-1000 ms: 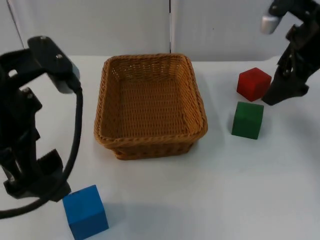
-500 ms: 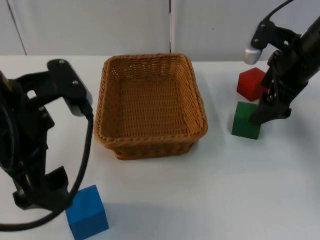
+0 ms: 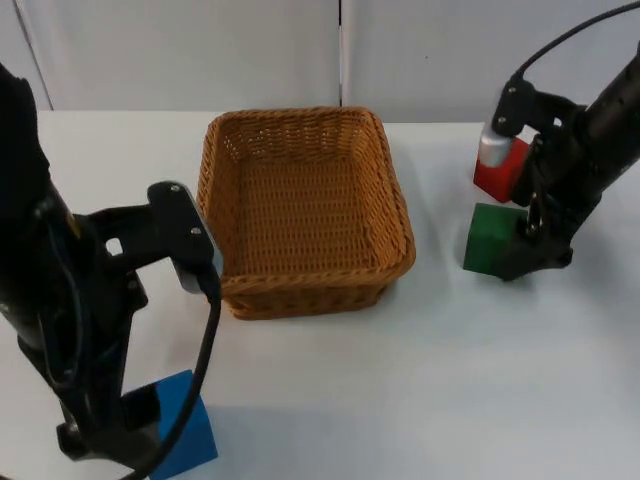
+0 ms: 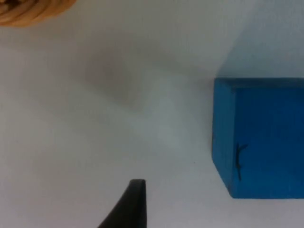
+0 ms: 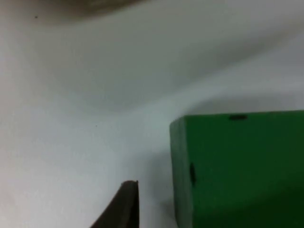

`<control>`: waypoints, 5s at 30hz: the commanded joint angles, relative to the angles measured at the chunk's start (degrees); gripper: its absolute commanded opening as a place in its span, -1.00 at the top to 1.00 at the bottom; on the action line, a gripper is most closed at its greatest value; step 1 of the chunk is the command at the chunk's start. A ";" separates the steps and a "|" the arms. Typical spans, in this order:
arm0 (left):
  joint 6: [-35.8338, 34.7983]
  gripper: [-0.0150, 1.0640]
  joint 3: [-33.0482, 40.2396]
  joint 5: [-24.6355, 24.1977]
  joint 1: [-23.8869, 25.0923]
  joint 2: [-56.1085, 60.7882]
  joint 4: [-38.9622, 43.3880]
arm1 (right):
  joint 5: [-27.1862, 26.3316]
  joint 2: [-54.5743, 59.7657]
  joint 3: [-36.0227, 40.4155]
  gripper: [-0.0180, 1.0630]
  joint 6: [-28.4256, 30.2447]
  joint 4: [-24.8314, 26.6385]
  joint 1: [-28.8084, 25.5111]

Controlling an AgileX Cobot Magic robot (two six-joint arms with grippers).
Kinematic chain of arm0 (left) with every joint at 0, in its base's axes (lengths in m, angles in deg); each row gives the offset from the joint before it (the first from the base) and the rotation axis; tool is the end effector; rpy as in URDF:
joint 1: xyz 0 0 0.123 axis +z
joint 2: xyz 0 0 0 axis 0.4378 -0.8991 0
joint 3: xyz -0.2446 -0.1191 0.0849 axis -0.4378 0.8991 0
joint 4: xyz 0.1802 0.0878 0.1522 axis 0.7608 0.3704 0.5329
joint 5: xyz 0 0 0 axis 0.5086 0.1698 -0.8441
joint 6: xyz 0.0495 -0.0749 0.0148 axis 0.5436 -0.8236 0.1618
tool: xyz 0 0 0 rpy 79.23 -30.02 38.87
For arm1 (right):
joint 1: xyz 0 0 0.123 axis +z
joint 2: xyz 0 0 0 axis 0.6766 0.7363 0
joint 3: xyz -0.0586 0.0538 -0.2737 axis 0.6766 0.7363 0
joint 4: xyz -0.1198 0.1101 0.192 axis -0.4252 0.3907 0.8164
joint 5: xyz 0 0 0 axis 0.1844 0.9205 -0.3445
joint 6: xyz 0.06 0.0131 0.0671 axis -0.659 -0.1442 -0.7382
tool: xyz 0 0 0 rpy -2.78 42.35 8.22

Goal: Pick up one cube with each hand and place exactly two cubes into the same basket, leaving the remaining cube outside.

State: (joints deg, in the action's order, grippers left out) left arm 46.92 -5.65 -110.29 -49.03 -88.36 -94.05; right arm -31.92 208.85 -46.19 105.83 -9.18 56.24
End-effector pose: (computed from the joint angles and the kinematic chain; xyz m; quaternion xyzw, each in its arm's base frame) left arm 0.2425 -0.1104 0.1280 0.5184 0.8514 -0.0262 0.0761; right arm 0.4258 0.1287 0.1072 -0.5720 0.7908 0.0642 0.2082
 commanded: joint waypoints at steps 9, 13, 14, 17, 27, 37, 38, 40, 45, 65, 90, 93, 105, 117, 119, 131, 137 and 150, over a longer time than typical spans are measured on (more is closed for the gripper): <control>1.84 -0.97 -0.21 4.23 -0.41 -3.35 -1.43 | -1.35 2.60 -0.21 -0.90 1.11 1.79 0.38; 4.70 -0.97 -0.21 5.05 -0.41 -5.56 -3.55 | -2.02 2.60 -0.21 -0.90 2.63 3.42 0.38; 4.70 -0.97 -0.21 5.05 -0.41 -5.56 -3.55 | -2.02 2.60 -0.21 -0.90 2.63 3.42 0.38; 6.67 -0.97 -0.21 6.62 -0.41 -7.33 -4.81 | -2.13 2.60 -0.21 -0.90 2.63 3.57 0.38; 7.10 -0.48 -0.21 8.26 -0.41 -10.03 -4.79 | -2.38 2.60 -0.21 -0.72 2.86 4.23 0.38; 6.70 0.80 -0.21 7.12 -0.41 -10.03 -8.67 | -3.57 1.45 -0.21 0.73 2.17 4.23 0.38; 6.70 0.98 -0.21 6.34 -0.41 -10.03 -8.67 | -3.07 0.70 -0.21 0.88 1.90 4.23 0.38; 6.70 0.97 -0.21 5.77 -0.41 -10.03 -8.67 | -2.01 -0.09 -0.21 0.97 1.74 4.23 0.28; 6.20 0.97 -0.21 2.26 -0.41 -8.62 -8.67 | 4.39 -4.69 -0.21 0.97 1.74 4.23 0.28; 1.27 0.97 -0.21 -4.19 -0.41 19.58 -10.99 | 10.87 -24.35 -0.21 0.97 -7.80 4.19 0.28; 0.88 0.97 -0.21 3.92 -0.41 23.07 -23.14 | 10.84 -24.88 -0.21 0.97 -14.99 4.39 0.28; 0.88 0.97 -0.21 4.21 -0.41 22.97 -23.72 | 10.85 -24.88 -0.21 0.97 -14.99 4.93 0.28; 0.88 0.97 -0.21 10.75 -0.41 22.48 -27.15 | 6.92 -24.53 -0.21 0.97 -19.26 6.19 1.85; 0.88 0.97 -11.02 9.02 -0.41 8.43 -28.59 | 2.28 -16.03 -7.28 0.97 -29.79 4.31 6.35; 0.88 0.97 -12.41 8.84 -0.41 6.97 -28.57 | 2.56 -14.44 -9.40 0.97 -31.81 4.41 6.58; 2.94 0.97 -26.28 6.86 -0.29 -11.33 -28.57 | 9.35 4.44 -35.80 0.97 -40.07 4.32 9.01; 3.55 0.97 -29.92 6.92 -0.29 -16.90 -28.33 | 9.72 11.34 -44.13 0.97 -40.63 4.40 10.38; 4.50 0.97 -30.57 11.66 -0.29 -23.89 -25.80 | -0.55 20.43 -48.04 0.97 -40.63 4.84 13.57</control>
State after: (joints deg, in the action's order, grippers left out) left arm 51.22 -35.88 -99.52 -49.03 -112.00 -120.26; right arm -30.43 229.13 -93.61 65.12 -4.83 69.43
